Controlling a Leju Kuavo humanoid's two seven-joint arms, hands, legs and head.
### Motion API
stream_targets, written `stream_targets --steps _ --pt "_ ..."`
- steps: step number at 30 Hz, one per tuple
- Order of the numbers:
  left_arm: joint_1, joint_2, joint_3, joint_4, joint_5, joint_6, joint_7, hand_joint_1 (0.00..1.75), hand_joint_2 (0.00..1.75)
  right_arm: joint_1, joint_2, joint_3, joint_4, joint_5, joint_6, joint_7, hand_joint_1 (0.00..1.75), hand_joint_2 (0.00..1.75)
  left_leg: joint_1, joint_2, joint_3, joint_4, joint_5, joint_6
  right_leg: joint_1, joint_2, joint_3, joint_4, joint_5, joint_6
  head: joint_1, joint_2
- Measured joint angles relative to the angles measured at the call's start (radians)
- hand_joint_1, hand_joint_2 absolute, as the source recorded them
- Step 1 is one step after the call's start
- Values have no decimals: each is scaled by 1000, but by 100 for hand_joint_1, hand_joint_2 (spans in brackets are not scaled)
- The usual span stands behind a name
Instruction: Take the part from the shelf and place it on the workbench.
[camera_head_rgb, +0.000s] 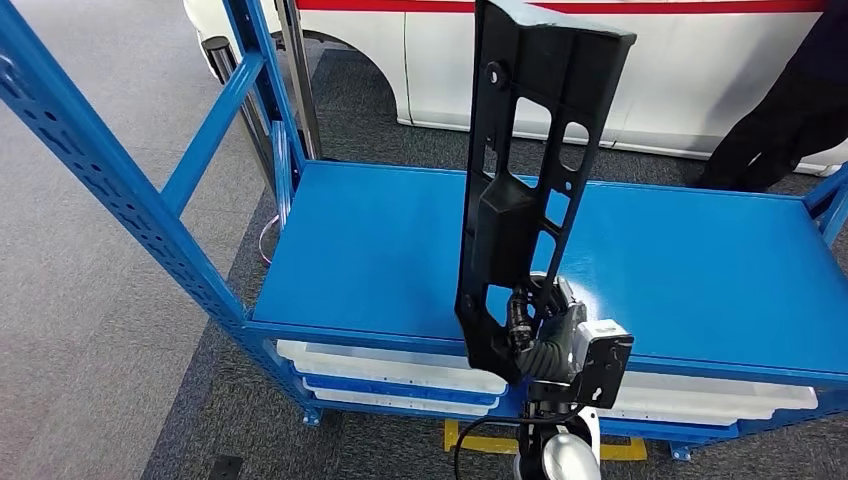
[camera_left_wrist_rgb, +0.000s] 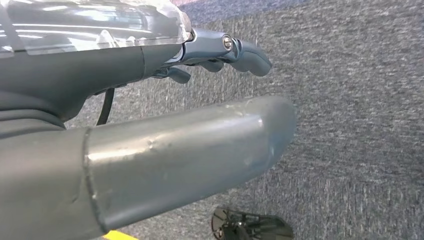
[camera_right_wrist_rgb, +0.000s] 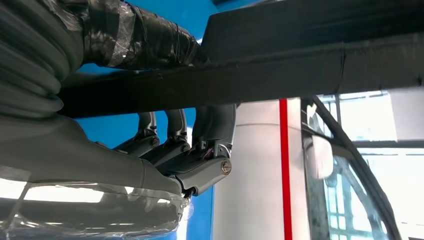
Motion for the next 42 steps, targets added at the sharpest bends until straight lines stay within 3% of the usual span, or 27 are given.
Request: stream_targets --steps 2,3,4,6,7,8,11,12,13,14,17,19,22,24,26,27,28,29,31,33,37,39,42 --pt "0 -1 1 0 0 0 0 0 0 3 0 0 -7 -1 0 0 175 175 0 0 0 1 -1 0 0 0 3 -8 12 0 0 0" --pt "0 -2 1 0 0 0 0 0 0 7 0 0 -14 -2 1 -1 175 175 0 -1 1 2 -2 -1 0 0 19 -43 38 -2 0 0" --pt "-1 -4 3 0 0 0 0 0 0 11 0 0 -26 -7 4 -2 175 175 -1 -2 2 6 -7 -5 1 0 53 -117 75 -6 0 0" --pt "-2 -9 11 0 0 3 0 0 0 26 0 -1 -61 -40 17 -13 175 175 -3 -4 0 15 -19 -25 2 1 116 -263 139 -22 0 0" --pt "-2 -11 16 0 0 5 0 0 0 32 0 -1 -77 -62 25 -19 175 175 -4 -3 -5 27 -31 -36 2 1 135 -307 151 -31 0 0" --pt "-3 -12 21 0 0 7 0 0 0 39 0 -1 -90 -83 32 -25 175 175 -2 -3 -18 55 -50 -45 0 0 136 -311 152 -38 0 0" --pt "-2 -14 26 0 0 11 0 0 131 52 1 -2 -109 -117 48 -32 175 175 -1 -2 -105 242 -140 -55 0 -4 139 -312 150 -48 -1 0" --pt "-1 -14 28 0 0 13 0 0 175 59 2 -3 -113 -125 52 -34 175 175 -1 -2 -132 294 -154 -56 1 -4 139 -311 148 -50 -1 0" --pt "0 -14 30 0 -1 14 1 0 175 66 2 -3 -117 -132 55 -35 175 175 -1 -2 -145 314 -148 -54 3 -4 140 -311 147 -51 -1 0" --pt "0 -14 31 0 -4 16 2 0 175 73 2 -4 -121 -138 58 -37 175 175 -2 -2 -137 288 -121 -50 5 -3 142 -310 146 -52 -1 0" --pt "-1 -14 34 0 -7 21 3 0 175 88 4 -10 -135 -157 66 -38 175 175 -12 -1 -47 89 -18 -20 11 -1 150 -310 141 -51 0 0" --pt "-3 -15 38 0 -5 20 1 0 175 98 6 -16 -140 -167 68 -39 175 175 -19 -1 -20 29 -6 -6 11 -1 148 -310 141 -43 -1 0" --pt "-1 -18 47 0 -4 18 1 0 175 113 8 -22 -144 -170 68 -41 175 175 -16 -1 -14 6 3 -1 11 -2 146 -310 139 -27 -1 0" --pt "-2 -21 50 0 -5 17 1 0 175 118 8 -24 -148 -165 72 -47 175 175 -8 1 -7 -12 13 4 10 -1 122 -253 99 -17 -1 0" --pt "-3 -23 51 0 -5 16 2 0 175 127 8 -25 -150 -156 83 -60 175 175 -7 3 -6 -14 15 5 5 -1 62 -125 32 -10 0 0" --pt "-2 -24 52 0 -5 16 4 0 175 136 8 -25 -152 -152 92 -69 175 175 -7 3 -6 -13 15 5 2 -2 33 -67 10 -7 0 0" --pt "-2 -26 54 0 -5 15 6 0 175 147 8 -25 -154 -147 103 -79 175 175 -7 3 -7 -10 15 4 -1 -2 19 -39 8 -4 0 0" --pt "-2 -28 56 0 -5 15 9 0 175 158 8 -25 -159 -142 115 -91 175 175 -7 2 -7 -7 14 3 -3 -2 23 -50 27 -2 0 0" --pt "-2 -32 58 0 -6 14 15 0 175 174 8 -22 -173 -133 141 -113 175 175 -6 -1 -9 4 9 -3 -8 -3 85 -176 96 -2 0 0" --pt "-2 -35 60 0 -6 15 19 0 175 185 8 -18 -189 -128 159 -128 175 175 -8 -3 -14 17 2 -13 -7 -2 135 -281 137 -7 -1 0" --pt "-2 -38 70 0 -8 17 22 0 175 208 9 -14 -210 -125 166 -135 175 175 -8 -4 -23 27 -1 -34 -1 0 133 -295 149 -30 -1 0" --pt "-2 -39 73 0 -9 17 22 0 175 212 12 -12 -217 -125 167 -136 175 175 -5 -3 -41 73 -47 -44 -4 -3 125 -300 160 -46 -1 0" --pt "-3 -40 75 0 -9 17 22 0 175 215 14 -10 -223 -125 168 -136 175 175 -4 -2 -101 252 -165 -52 1 -6 102 -300 176 -58 -1 0"
